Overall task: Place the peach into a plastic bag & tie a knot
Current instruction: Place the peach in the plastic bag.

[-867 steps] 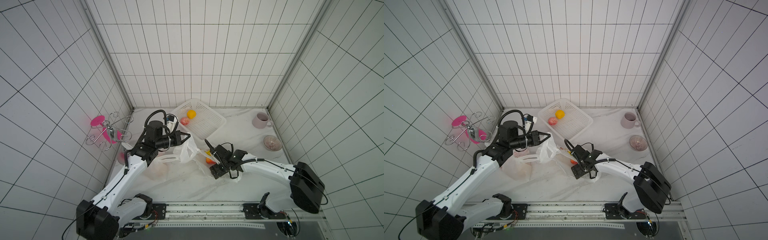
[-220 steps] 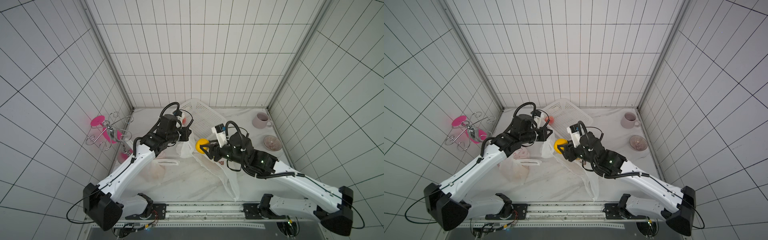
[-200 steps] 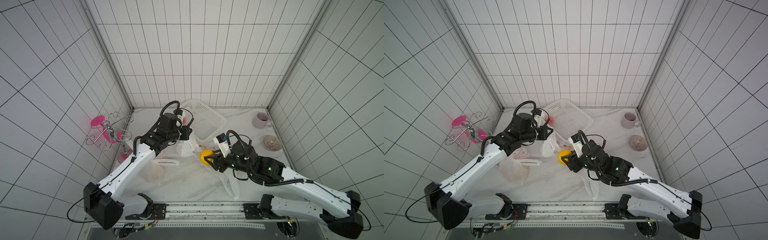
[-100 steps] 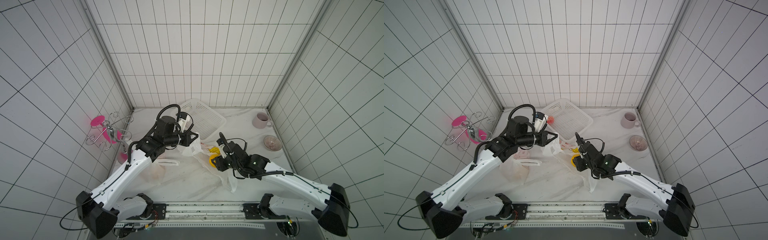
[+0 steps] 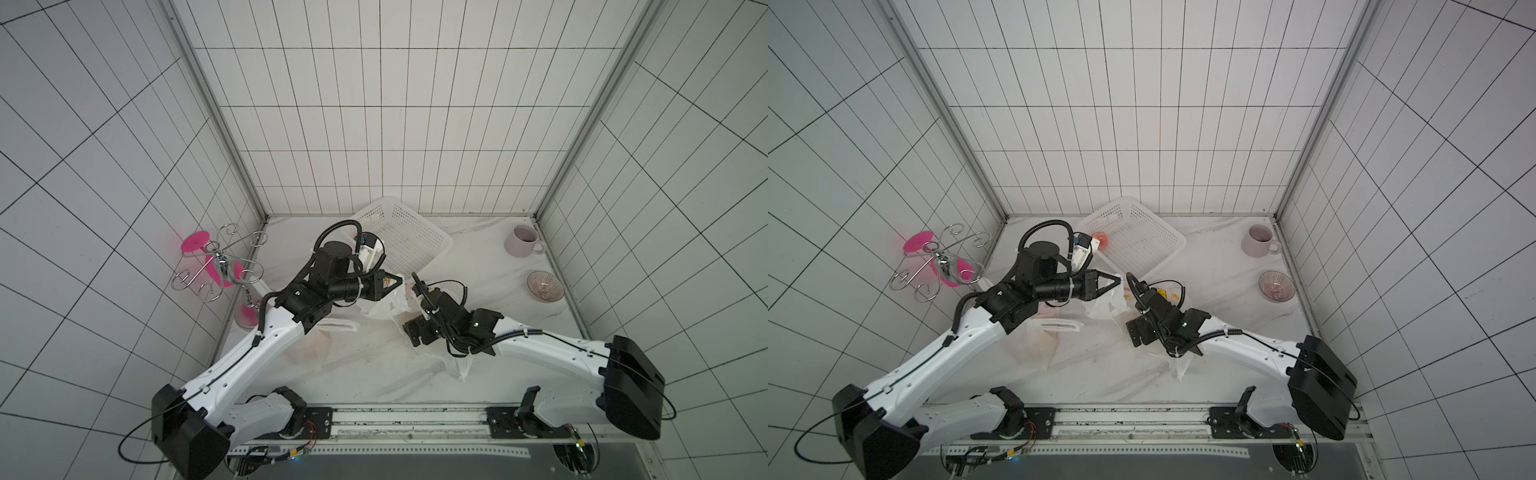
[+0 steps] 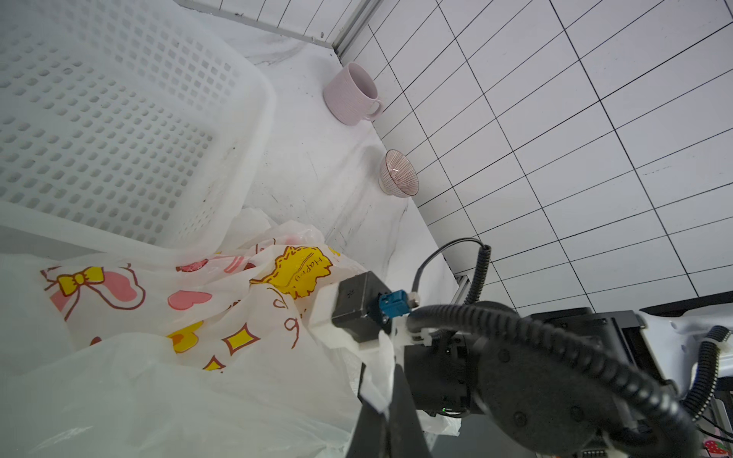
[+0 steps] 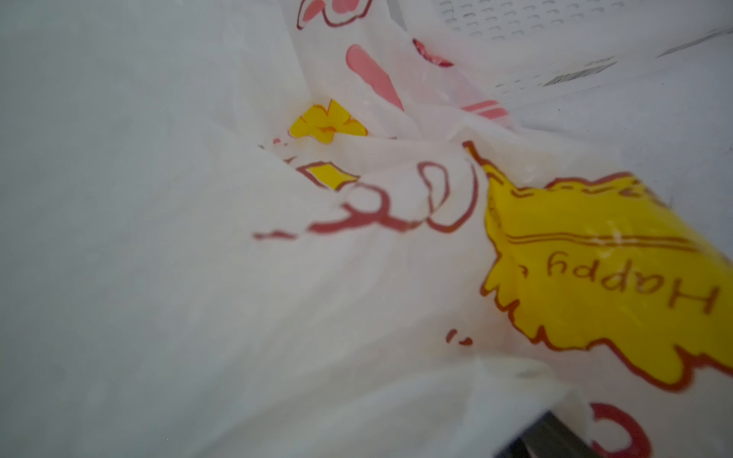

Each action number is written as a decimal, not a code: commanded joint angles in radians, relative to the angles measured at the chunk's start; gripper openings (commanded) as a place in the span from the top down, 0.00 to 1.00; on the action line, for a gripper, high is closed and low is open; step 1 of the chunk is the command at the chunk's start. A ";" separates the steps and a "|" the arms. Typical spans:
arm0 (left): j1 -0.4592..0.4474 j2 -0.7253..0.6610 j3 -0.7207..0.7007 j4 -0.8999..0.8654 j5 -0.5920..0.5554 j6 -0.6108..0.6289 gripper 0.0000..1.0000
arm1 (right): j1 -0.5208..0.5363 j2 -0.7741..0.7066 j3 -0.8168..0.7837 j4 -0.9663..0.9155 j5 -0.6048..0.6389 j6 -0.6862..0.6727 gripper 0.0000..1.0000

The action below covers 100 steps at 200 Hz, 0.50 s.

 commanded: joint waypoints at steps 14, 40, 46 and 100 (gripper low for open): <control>0.038 -0.015 -0.021 -0.112 -0.154 0.045 1.00 | -0.088 -0.167 0.085 -0.112 -0.147 0.000 0.08; 0.049 -0.034 -0.072 -0.146 -0.229 0.014 1.00 | -0.203 -0.143 0.180 -0.123 -0.221 -0.001 0.12; 0.049 -0.038 -0.084 -0.147 -0.238 0.002 1.00 | -0.228 -0.102 0.218 -0.124 -0.226 0.001 0.12; 0.044 -0.019 -0.102 -0.268 -0.491 0.020 1.00 | -0.314 0.473 0.697 -0.095 -0.247 -0.035 0.14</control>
